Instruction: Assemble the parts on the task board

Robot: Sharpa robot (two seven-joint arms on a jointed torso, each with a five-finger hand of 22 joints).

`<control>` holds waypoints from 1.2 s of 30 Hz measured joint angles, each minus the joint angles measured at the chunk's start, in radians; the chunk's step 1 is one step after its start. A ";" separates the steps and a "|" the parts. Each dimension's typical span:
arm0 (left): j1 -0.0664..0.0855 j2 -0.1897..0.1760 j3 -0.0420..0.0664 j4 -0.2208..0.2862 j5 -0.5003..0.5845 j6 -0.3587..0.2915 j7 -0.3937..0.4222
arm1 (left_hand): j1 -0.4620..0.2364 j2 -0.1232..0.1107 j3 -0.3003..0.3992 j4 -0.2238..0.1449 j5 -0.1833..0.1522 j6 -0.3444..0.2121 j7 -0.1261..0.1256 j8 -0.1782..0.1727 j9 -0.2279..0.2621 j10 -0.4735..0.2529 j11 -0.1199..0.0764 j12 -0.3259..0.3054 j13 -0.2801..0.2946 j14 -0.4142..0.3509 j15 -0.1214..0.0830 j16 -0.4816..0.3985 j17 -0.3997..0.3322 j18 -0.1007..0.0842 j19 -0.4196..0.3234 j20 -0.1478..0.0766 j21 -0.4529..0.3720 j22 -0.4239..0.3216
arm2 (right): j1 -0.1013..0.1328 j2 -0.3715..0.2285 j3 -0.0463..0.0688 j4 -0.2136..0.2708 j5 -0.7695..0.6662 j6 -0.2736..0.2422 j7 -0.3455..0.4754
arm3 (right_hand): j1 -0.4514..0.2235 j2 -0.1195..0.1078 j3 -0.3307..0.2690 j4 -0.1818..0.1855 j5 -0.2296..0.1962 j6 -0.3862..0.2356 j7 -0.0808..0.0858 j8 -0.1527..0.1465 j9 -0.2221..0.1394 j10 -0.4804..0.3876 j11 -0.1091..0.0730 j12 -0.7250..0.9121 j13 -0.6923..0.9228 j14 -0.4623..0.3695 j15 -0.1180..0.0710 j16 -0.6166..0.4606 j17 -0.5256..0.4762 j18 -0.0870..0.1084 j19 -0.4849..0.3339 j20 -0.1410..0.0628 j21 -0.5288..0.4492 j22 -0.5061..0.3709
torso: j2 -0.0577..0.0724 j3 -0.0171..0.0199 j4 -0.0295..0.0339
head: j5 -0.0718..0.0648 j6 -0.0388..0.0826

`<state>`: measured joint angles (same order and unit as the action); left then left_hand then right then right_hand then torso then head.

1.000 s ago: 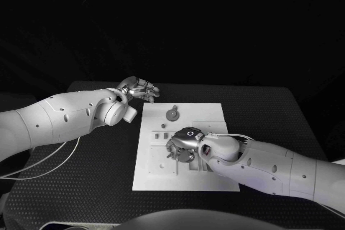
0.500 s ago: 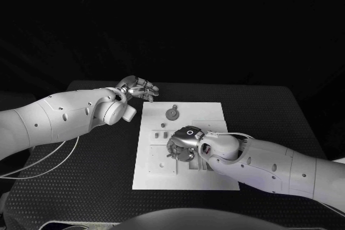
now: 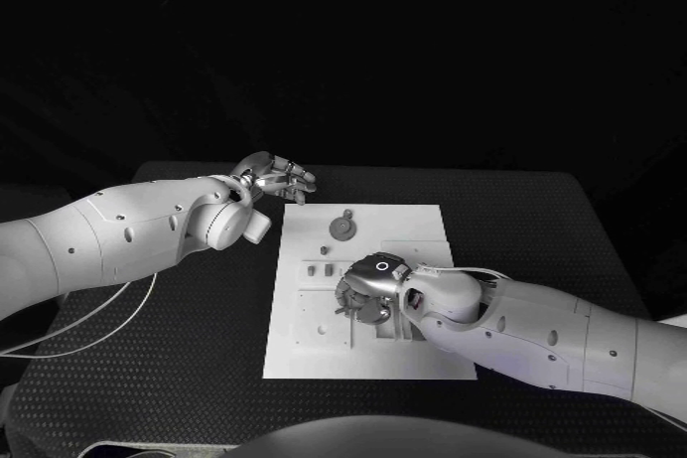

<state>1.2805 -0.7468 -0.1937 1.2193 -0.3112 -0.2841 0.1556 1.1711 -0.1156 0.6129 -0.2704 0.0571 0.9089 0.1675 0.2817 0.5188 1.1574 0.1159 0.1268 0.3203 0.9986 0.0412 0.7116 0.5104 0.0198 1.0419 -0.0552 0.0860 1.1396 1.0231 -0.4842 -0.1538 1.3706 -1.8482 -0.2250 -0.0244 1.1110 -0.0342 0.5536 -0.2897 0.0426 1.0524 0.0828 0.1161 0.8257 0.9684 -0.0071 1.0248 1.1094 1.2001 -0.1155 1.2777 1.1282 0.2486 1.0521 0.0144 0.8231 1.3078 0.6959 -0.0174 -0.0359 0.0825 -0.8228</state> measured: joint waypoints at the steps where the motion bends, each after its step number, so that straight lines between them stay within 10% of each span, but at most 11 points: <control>1: 0.000 0.000 0.000 0.001 0.000 0.000 0.000 | 0.000 0.000 0.000 0.000 0.000 0.000 0.000 0.000 0.000 0.000 0.000 0.000 0.000 0.000 0.000 0.000 0.000 0.000 0.000 0.000 0.000 0.000 | 0.000 -0.008 0.000 0.008 0.002 -0.001 -0.003 | 0.000 0.000 0.000 0.000 0.000 0.000 0.000 0.000 0.002 0.000 0.000 0.000 0.000 0.000 0.000 0.000 0.000 0.000 0.000 0.000 0.000 0.000 | 0.000 0.0001 0.0000 | 0.000 0.000; 36: 0.000 -0.039 -0.004 0.070 -0.040 0.035 -0.050 | -0.051 0.005 -0.045 0.027 0.000 0.006 -0.013 0.021 -0.003 0.006 -0.006 0.007 -0.003 0.021 -0.007 -0.009 0.020 -0.005 0.017 -0.009 -0.004 0.003 | 0.045 -0.070 0.010 0.104 0.036 0.002 -0.076 | -0.045 -0.039 -0.014 -0.005 0.000 0.042 -0.003 0.029 0.043 0.020 -0.019 0.032 0.009 0.014 -0.009 0.027 -0.013 0.000 0.004 -0.004 0.027 0.000 | 0.000 -0.0001 0.0006 | 0.003 0.004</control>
<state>1.2808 -0.7858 -0.1974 1.2889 -0.3511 -0.2488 0.1059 1.1203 -0.1105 0.5679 -0.2436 0.0570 0.9147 0.1547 0.3022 0.5154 1.1635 0.1099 0.1339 0.3176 1.0198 0.0345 0.7024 0.5305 0.0152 1.0584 -0.0644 0.0821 1.1430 1.0676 -0.5543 -0.1436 1.4743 -1.8119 -0.2232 -0.1000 1.0662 -0.0736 0.5395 -0.2951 0.0426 1.0948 0.0794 0.1454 0.8688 0.9888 -0.0265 1.0569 1.1183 1.2137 -0.1247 1.3047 1.1147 0.2486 1.0561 0.0106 0.8501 1.3076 0.6960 -0.0174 -0.0353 0.0853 -0.8191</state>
